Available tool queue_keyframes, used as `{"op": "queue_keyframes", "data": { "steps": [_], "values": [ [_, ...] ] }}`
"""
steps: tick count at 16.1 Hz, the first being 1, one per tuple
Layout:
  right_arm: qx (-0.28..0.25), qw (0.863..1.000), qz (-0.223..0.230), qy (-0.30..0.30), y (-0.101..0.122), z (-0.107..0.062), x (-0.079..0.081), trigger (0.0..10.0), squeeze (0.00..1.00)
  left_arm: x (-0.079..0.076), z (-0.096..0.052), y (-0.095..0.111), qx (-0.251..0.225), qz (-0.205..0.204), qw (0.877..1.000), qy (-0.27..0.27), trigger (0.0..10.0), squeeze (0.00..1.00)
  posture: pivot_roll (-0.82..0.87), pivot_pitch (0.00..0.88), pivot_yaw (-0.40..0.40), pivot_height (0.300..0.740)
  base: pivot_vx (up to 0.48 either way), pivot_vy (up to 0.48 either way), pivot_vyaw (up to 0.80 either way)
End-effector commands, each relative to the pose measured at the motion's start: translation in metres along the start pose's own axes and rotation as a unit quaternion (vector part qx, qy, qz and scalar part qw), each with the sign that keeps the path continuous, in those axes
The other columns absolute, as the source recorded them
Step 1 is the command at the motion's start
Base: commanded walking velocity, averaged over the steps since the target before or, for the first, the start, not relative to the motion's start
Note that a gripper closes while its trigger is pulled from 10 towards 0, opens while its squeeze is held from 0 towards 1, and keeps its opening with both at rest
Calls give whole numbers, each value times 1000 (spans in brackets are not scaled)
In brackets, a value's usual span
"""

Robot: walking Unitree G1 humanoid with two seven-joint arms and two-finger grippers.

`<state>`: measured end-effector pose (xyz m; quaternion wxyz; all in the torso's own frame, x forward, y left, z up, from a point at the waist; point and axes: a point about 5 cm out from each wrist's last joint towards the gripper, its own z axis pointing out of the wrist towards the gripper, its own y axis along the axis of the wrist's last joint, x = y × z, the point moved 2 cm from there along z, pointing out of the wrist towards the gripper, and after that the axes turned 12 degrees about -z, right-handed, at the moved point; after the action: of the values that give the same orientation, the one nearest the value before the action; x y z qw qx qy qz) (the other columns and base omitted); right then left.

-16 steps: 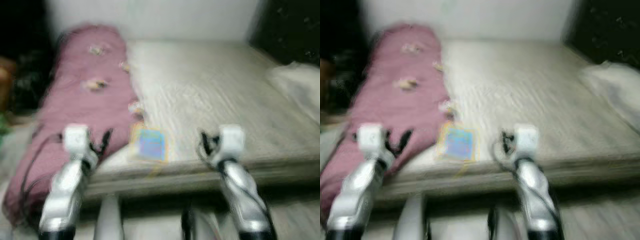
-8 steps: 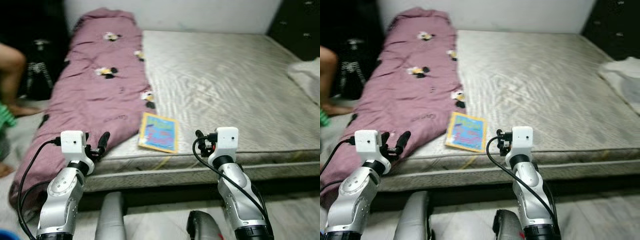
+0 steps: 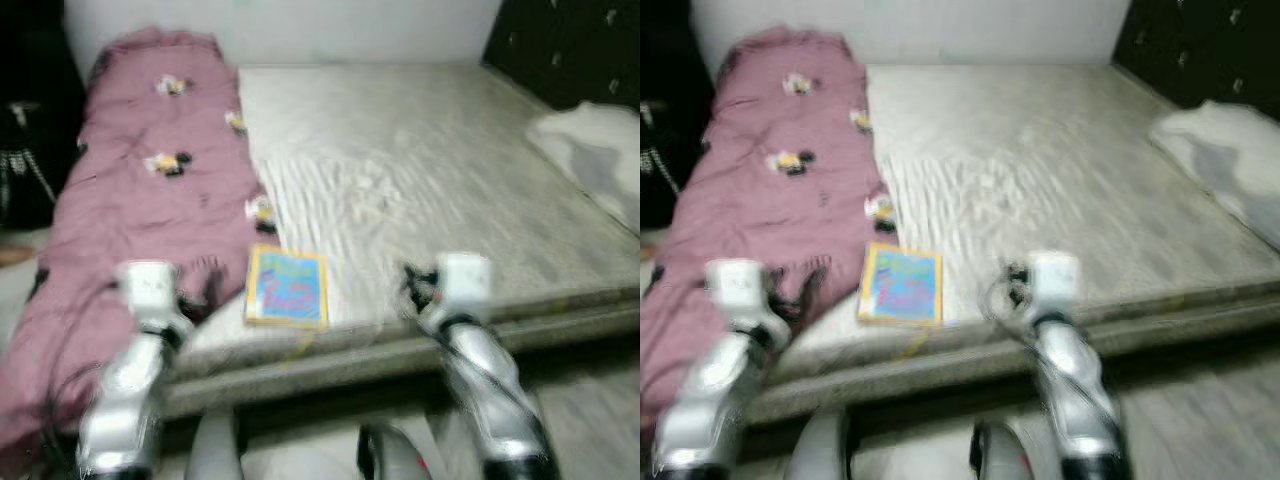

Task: Clean up the room

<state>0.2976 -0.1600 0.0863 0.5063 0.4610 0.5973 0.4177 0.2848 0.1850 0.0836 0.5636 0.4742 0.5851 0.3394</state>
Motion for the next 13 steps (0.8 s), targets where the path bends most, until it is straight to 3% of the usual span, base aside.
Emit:
{"op": "queue_keyframes", "data": {
  "steps": [1, 4, 9, 10, 13],
  "values": [
    [-20, 1000, 8, 21, 13, 4, 13, 10000, 0, 14, -3, 7, -5, 8, 1000, 21, 10000, 0, -4, 0, -54, 606, 334, 0, 0],
    [-25, 999, 7, 22, 15, 5, 14, 10000, 0, 17, -2, 10, -6, 17, 999, 27, 10000, 0, -3, 12, -54, 606, 0, 0, 0],
    [-28, 999, 9, 23, 19, 4, 13, 10000, 0, 6, -6, 20, -33, 38, 999, -20, 10000, 0, -5, 60, -54, 606, 0, 0, 0],
    [-29, 999, 8, 23, 20, 4, 12, 10000, 0, 4, -7, 23, -43, 58, 997, -20, 10000, 0, -10, 71, -56, 606, 0, 0, 0],
    [-31, 999, -4, 33, 21, 3, 13, 10000, 0, 26, -4, 11, -4, -15, 998, 60, 10000, 0, -12, 84, -62, 606, 0, 0, 240]
  ]
}}
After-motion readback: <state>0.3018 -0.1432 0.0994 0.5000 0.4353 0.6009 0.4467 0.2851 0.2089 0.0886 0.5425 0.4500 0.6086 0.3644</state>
